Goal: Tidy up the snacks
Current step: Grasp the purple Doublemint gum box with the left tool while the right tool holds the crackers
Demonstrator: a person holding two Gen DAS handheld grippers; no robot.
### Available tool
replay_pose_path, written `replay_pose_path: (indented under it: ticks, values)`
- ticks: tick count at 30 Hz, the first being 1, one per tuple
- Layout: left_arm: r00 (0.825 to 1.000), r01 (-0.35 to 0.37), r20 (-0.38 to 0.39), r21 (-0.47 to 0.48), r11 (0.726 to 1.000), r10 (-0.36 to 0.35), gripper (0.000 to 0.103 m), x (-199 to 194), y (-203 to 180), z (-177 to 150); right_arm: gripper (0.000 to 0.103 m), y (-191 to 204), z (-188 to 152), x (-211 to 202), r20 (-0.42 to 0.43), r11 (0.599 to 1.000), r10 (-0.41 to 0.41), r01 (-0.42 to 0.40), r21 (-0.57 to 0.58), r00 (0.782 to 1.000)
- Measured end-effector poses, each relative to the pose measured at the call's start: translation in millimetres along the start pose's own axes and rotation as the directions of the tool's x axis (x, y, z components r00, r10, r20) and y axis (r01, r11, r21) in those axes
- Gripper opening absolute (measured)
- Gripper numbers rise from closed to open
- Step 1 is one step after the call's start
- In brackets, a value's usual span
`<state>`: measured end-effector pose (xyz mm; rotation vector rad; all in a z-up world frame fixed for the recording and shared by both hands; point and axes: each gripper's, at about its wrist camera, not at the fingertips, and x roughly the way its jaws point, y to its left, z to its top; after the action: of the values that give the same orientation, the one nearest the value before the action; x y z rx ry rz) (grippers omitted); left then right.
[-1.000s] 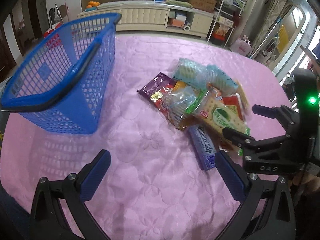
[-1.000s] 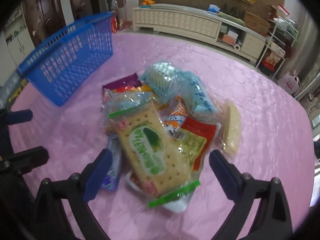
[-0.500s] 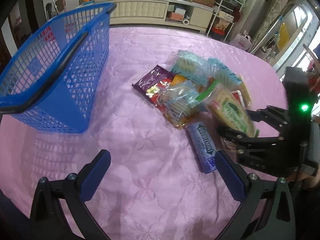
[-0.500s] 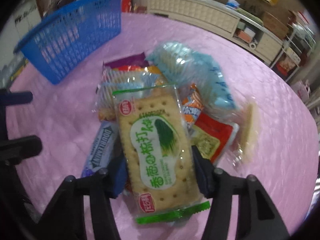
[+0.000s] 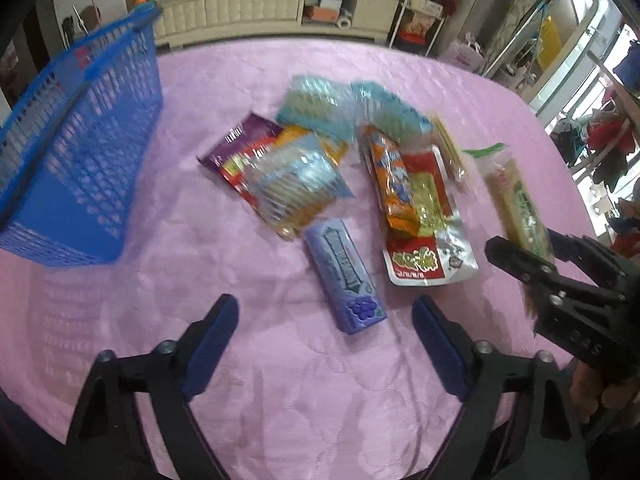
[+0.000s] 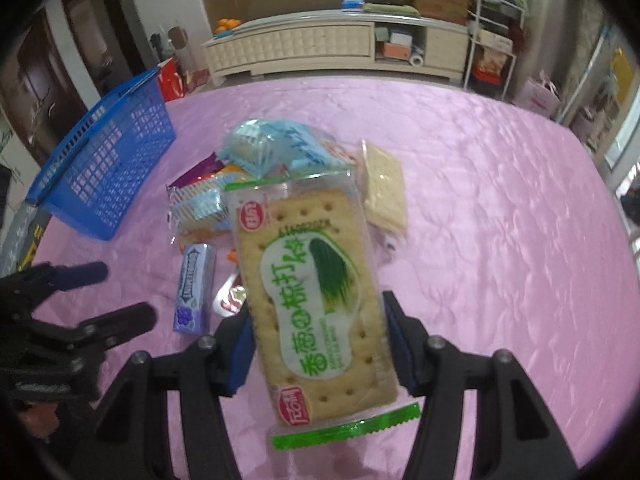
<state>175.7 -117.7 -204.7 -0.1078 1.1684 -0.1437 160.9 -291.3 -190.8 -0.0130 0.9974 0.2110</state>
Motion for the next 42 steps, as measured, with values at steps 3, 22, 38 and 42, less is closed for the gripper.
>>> replay_pose_path:
  ticks: [3, 22, 38, 42]
  values:
    - [0.999, -0.001, -0.039, -0.017, 1.0, 0.0, 0.078, 17, 1, 1, 0.062, -3, -5, 1, 0.005, 1.0, -0.003, 0.003, 0.011, 1.0]
    - [0.993, -0.071, -0.089, 0.08, 0.994, 0.078, 0.054, 66, -20, 17, 0.062, -16, -12, 29, -0.028, 0.997, 0.045, -0.043, 0.065, 0.999]
    - [0.999, 0.007, 0.035, 0.048, 0.999, -0.009, 0.028, 16, -8, 11, 0.062, 2, -12, -5, -0.008, 0.998, -0.008, 0.009, 0.07, 1.0]
    - [0.996, 0.011, 0.089, 0.061, 0.998, -0.016, 0.027, -17, 3, 6, 0.062, 15, -9, -22, 0.01, 0.998, -0.018, 0.017, 0.066, 1.0]
